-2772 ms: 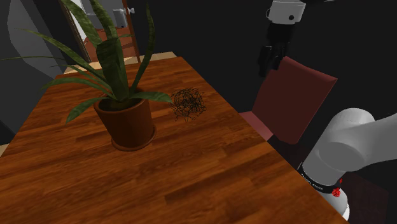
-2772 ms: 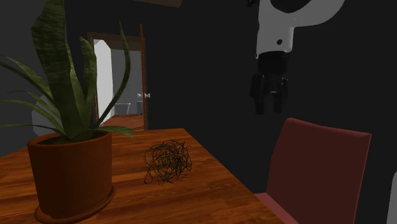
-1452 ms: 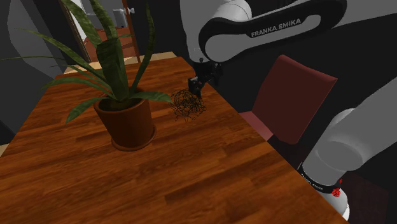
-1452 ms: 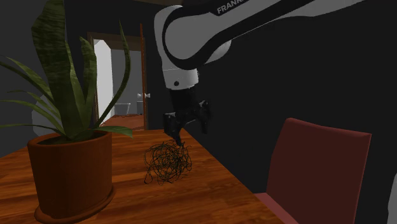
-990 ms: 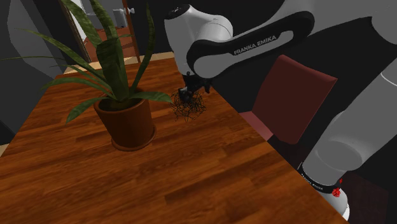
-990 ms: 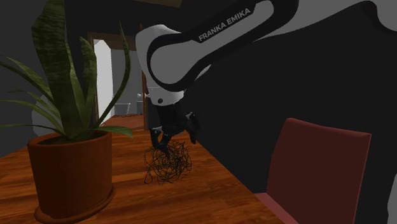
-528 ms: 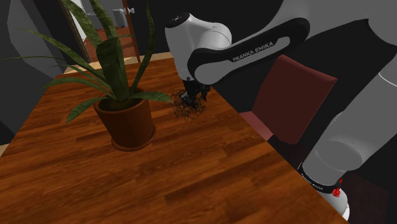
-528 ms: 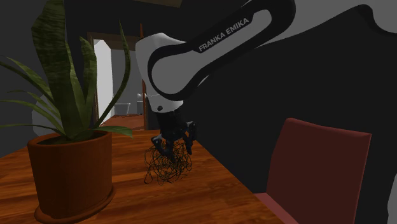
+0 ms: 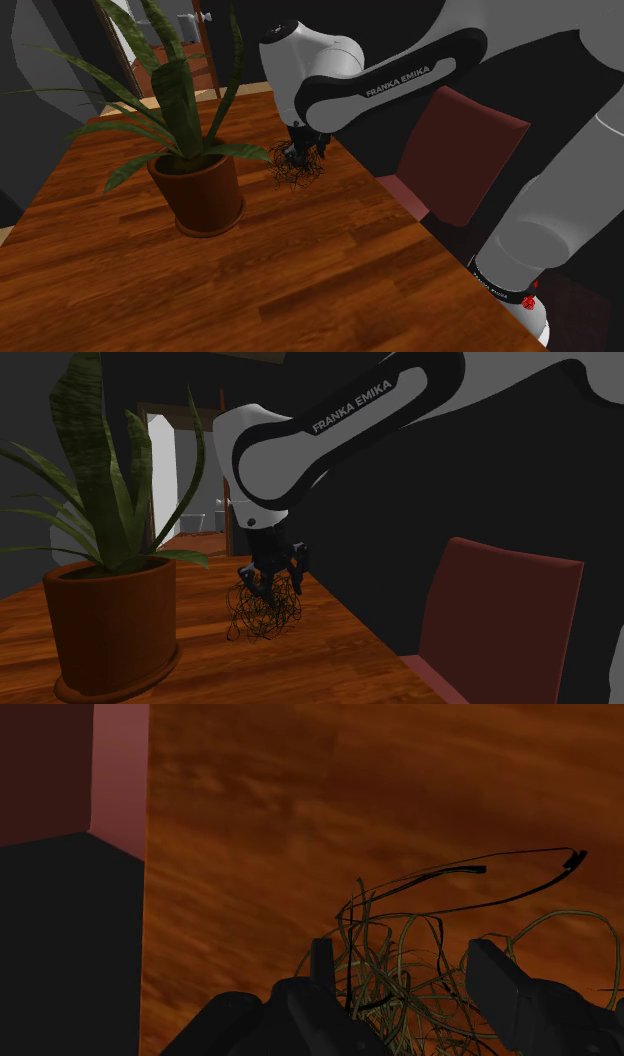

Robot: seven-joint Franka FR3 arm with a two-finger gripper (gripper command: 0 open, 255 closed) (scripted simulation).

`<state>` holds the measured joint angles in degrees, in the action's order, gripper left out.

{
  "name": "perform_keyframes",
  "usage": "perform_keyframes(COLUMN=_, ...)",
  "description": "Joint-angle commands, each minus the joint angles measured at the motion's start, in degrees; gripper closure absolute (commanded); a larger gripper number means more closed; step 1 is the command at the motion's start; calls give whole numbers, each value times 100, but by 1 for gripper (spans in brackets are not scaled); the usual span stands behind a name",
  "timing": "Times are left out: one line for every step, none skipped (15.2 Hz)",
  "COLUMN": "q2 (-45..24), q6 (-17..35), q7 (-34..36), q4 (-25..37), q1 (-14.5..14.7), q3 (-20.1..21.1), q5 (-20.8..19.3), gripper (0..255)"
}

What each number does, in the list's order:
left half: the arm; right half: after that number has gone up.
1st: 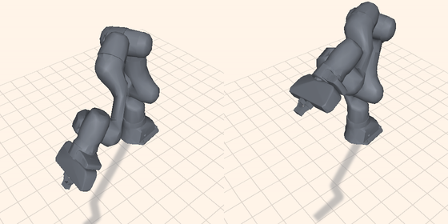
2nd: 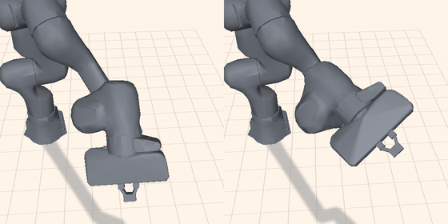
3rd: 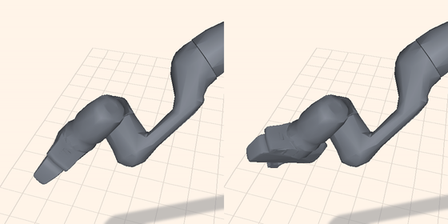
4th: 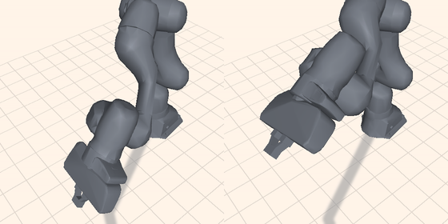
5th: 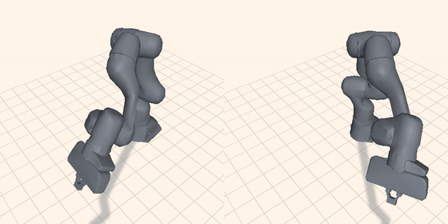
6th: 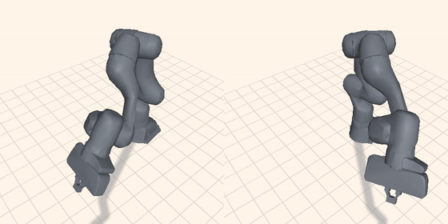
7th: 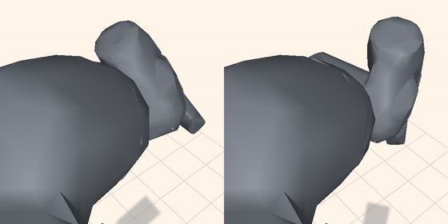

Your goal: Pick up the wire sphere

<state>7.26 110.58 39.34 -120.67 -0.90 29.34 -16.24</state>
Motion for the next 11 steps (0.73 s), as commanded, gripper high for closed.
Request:
perform_keyframes(q2=20, q6=-68, q7=-31, q4=51, q1=2, q3=-4, q5=23, gripper=255)
perform_keyframes(q2=41, q6=-138, q7=-61, q4=107, q1=2, q3=-7, q5=39, gripper=255)
perform_keyframes(q2=60, q6=-208, q7=-90, q4=165, q1=3, q3=-11, q5=55, gripper=255)
perform_keyframes(q2=79, q6=-277, q7=-118, q4=223, q1=3, q3=-15, q5=70, gripper=255)
perform_keyframes(q2=95, q6=-348, q7=-145, q4=283, q1=4, q3=-18, q5=84, gripper=255)
perform_keyframes(q2=111, q6=-418, q7=-172, q4=344, q1=4, q3=-22, q5=97, gripper=255)
perform_keyframes(q2=125, q6=-489, q7=-199, q4=407, q1=4, q3=-25, q5=109, gripper=255)
perform_keyframes(q2=138, q6=-559, q7=-224, q4=471, q1=4, q3=-27, q5=120, gripper=255)
perform_keyframes(q2=149, q6=-630, q7=-249, q4=536, q1=4, q3=-30, q5=130, gripper=255)
perform_keyframes(q2=159, q6=-702, q7=-273, q4=602, q1=3, q3=-33, q5=140, gripper=255)
perform_keyframes(q2=167, q6=-773, q7=-297, q4=669, q1=3, q3=-35, q5=148, gripper=255)
